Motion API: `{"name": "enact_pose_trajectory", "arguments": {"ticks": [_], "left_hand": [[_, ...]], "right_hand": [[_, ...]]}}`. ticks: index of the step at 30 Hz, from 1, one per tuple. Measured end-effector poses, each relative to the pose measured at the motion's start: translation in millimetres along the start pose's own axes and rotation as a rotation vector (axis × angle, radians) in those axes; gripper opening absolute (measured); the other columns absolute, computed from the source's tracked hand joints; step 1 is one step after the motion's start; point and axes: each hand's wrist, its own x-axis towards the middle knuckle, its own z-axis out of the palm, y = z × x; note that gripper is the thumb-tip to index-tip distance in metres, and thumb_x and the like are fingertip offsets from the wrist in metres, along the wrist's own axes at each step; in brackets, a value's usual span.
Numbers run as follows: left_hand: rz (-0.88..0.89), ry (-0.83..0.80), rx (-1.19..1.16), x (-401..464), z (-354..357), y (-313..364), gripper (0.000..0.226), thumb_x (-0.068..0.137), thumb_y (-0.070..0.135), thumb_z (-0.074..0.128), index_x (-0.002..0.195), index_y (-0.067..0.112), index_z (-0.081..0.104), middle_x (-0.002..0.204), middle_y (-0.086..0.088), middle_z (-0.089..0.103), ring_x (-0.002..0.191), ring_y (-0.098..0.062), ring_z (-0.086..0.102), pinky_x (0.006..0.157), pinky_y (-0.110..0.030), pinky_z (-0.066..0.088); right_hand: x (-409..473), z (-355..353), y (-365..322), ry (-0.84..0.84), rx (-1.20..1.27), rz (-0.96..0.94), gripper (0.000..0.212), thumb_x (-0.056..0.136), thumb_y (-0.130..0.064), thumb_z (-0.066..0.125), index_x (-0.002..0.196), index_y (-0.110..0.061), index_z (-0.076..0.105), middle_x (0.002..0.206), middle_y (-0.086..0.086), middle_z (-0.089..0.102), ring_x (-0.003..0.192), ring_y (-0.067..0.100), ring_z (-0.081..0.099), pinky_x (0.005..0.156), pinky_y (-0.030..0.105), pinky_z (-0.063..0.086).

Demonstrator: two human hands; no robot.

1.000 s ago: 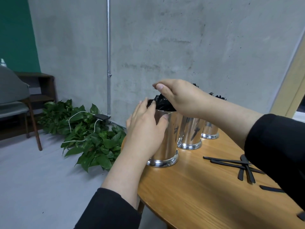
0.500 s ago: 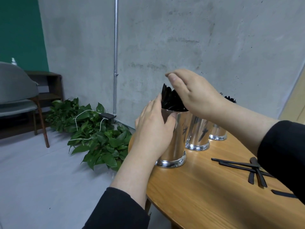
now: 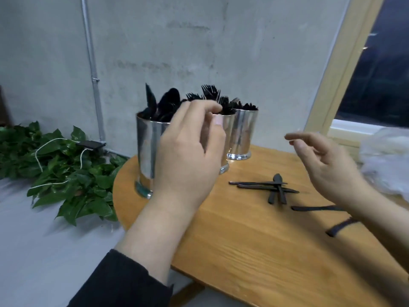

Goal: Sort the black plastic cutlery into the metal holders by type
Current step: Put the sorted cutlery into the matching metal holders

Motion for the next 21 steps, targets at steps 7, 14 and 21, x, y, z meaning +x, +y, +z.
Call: {"name": "enact_pose_trajectory", "arguments": {"ticks": [7,14,21], "left_hand": [[-0.197,-1.049,0.317,-50.7,95.4,25.0,0.058,0.098,0.057,0.048,0.150,0.032,0.037,0.149,0.005,0.046,0.137,-0.019,0.043,0.110,-0.039,0.038],[-0.205,-1.317,0.662,-48.7,167.8,-5.2,0.084,0.094,0.072,0.037,0.160,0.023,0.020,0.166,-0.006,0.024,0.152,-0.030,0.024,0.121,-0.057,0.022],[-0.120,-1.238,0.585,-57.1,203.9,-16.4,0.059,0.097,0.067,0.037,0.140,0.029,0.053,0.142,0.006,0.054,0.132,-0.023,0.049,0.102,-0.045,0.038]], "right_hand": [[-100.1,-72.1,114.2,-0.315,-0.329,0.250,0.051,0.090,-0.055,0.048,0.133,-0.030,0.055,0.134,-0.017,0.052,0.124,0.010,0.053,0.097,0.018,0.038],[-107.5,-79.7,142.7,-0.373,-0.342,0.285,0.055,0.092,-0.056,0.051,0.141,-0.032,0.048,0.137,-0.019,0.050,0.123,0.005,0.052,0.104,0.025,0.041],[-93.6,-74.1,157.7,-0.419,-0.304,0.198,0.041,0.094,-0.056,0.049,0.131,-0.039,0.057,0.140,-0.028,0.045,0.125,-0.004,0.046,0.104,0.018,0.036]]}}
